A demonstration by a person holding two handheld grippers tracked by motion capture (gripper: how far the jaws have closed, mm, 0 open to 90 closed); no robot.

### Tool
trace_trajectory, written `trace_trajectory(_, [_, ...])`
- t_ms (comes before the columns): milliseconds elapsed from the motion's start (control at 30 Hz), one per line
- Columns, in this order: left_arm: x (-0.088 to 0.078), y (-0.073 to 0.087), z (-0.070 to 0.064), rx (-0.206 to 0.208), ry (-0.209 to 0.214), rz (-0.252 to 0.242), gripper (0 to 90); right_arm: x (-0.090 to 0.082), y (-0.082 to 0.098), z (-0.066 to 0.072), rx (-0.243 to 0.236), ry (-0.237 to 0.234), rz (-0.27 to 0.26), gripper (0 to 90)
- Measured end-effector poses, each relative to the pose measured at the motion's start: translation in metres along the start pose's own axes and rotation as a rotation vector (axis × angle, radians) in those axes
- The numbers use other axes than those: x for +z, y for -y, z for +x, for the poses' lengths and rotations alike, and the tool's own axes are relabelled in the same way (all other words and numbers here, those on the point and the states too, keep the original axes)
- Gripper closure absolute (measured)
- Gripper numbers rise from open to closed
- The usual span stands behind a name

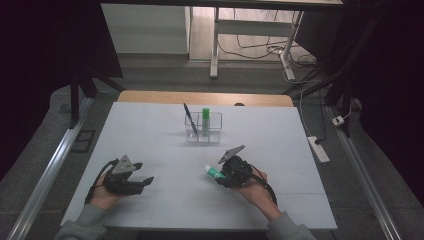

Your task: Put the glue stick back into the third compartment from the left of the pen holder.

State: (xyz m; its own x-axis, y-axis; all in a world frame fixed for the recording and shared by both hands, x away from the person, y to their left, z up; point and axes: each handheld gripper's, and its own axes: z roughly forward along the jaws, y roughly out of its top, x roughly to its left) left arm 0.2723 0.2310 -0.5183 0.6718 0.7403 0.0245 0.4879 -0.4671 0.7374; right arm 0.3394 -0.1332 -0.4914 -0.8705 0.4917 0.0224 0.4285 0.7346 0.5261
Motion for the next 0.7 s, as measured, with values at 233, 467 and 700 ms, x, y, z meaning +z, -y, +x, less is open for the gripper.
trace_trajectory(233, [0.000,-0.007,-0.010,0.049,-0.013,-0.008,31.1,-0.005,0.002,-0.005,-0.004,-0.028,-0.011,64.6])
trace_trajectory(467, [0.003,-0.019,-0.027,0.111,0.003,-0.012,31.0,-0.001,0.000,-0.002,-0.024,-0.066,-0.008,64.6])
trace_trajectory(700, [0.010,-0.028,-0.039,0.169,0.009,0.007,30.0,0.001,-0.001,0.001,-0.038,-0.086,-0.011,64.6])
